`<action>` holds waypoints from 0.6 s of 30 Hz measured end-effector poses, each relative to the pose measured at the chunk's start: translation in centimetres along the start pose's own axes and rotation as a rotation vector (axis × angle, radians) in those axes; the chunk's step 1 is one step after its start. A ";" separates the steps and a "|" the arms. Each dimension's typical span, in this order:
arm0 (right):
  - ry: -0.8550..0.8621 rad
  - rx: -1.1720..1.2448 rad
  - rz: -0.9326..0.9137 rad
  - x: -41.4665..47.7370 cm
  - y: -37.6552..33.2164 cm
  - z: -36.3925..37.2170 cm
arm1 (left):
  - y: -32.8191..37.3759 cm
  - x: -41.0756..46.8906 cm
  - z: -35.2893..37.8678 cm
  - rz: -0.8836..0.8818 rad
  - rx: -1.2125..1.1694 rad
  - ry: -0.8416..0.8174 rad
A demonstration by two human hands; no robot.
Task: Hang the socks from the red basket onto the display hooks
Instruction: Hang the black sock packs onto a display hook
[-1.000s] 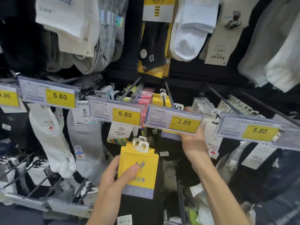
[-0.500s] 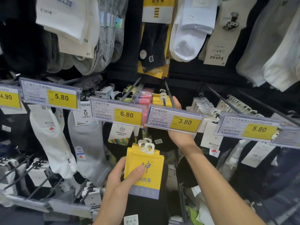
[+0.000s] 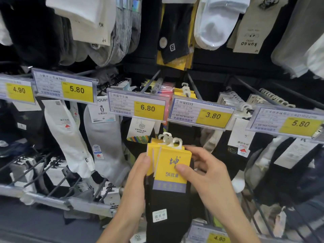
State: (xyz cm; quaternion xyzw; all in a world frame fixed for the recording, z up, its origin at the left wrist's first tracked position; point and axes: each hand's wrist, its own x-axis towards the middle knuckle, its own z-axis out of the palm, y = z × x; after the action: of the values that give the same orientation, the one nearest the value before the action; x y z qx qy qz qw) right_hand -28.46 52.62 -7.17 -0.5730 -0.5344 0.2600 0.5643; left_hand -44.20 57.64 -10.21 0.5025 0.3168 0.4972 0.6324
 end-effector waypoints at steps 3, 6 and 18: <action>-0.014 0.007 -0.009 0.0 0.3 -0.5 | 0.1 -0.1 0.1 0.000 0.031 -0.045; -0.041 0.011 -0.006 -0.1 0.5 -0.8 | 0.3 -0.2 0.5 0.026 -0.001 -0.041; -0.120 0.126 -0.015 -0.1 0.5 -1.3 | 0.2 0.0 0.4 0.055 -0.036 -0.023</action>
State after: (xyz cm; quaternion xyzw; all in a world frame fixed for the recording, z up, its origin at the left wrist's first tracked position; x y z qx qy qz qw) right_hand -27.21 52.15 -7.35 -0.5157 -0.5540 0.3227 0.5683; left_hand -43.91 57.48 -9.89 0.5053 0.2868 0.5143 0.6309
